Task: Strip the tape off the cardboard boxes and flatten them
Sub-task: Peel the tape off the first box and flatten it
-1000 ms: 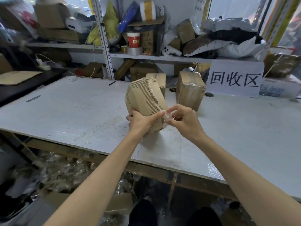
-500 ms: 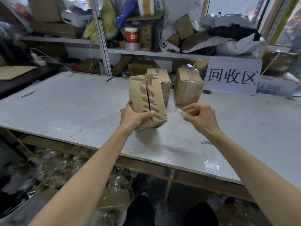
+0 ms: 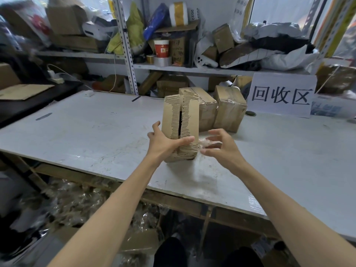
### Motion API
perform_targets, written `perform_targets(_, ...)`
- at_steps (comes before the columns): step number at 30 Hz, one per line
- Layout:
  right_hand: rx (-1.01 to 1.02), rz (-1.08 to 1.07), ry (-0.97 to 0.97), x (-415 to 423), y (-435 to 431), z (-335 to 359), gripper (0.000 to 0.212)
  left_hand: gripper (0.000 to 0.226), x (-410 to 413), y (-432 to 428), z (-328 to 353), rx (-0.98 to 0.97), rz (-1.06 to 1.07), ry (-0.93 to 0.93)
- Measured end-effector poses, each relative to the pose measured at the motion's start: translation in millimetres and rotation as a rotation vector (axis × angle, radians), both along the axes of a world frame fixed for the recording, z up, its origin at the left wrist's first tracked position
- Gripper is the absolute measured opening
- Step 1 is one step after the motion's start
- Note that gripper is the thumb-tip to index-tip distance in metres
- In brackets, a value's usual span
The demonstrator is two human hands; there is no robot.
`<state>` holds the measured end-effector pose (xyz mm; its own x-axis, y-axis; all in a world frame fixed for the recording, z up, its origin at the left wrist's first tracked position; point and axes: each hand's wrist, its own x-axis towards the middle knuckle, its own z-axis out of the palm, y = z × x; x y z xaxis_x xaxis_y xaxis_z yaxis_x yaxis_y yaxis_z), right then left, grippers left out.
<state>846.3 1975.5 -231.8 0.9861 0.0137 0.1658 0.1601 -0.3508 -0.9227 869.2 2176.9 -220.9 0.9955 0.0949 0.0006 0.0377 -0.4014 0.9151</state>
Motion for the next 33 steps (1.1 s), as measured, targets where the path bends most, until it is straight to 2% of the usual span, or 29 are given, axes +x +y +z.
perform_targets(2,0.041,-0.082,0.008,-1,1,-3,0.047,0.132,-2,1,-2,0.062,0.038,-0.024)
perform_targets(6,-0.130,-0.129,-0.095,0,13,-4,0.025,0.110,1,5,-1,0.120,0.049,-0.121)
perform_targets(9,-0.246,-0.171,-0.213,0,27,-5,0.012,0.095,2,10,-1,0.229,-0.020,-0.169)
perform_targets(12,-0.396,-0.228,-0.224,-1,32,-2,0.011,0.100,0,9,-3,0.375,-0.048,-0.137)
perform_targets(15,-0.241,-0.126,-0.174,-2,30,0,0.010,0.123,-6,6,-4,0.486,0.007,-0.157)
perform_targets(17,-0.227,-0.118,-0.186,-4,28,1,0.012,0.133,-9,3,-4,0.500,0.042,-0.182)
perform_targets(21,-0.202,-0.165,-0.226,-3,20,6,0.034,0.124,-9,4,0,0.491,0.075,-0.218)
perform_targets(26,-0.027,-0.448,-0.189,3,-3,13,0.028,0.122,-20,12,0,0.389,0.087,-0.287)
perform_targets(31,-0.046,-0.432,-0.268,2,21,23,0.033,0.127,-27,4,-2,0.402,0.088,-0.301)
perform_targets(33,-0.021,-0.347,-0.243,3,38,24,0.041,0.123,-28,5,-3,0.380,0.095,-0.284)
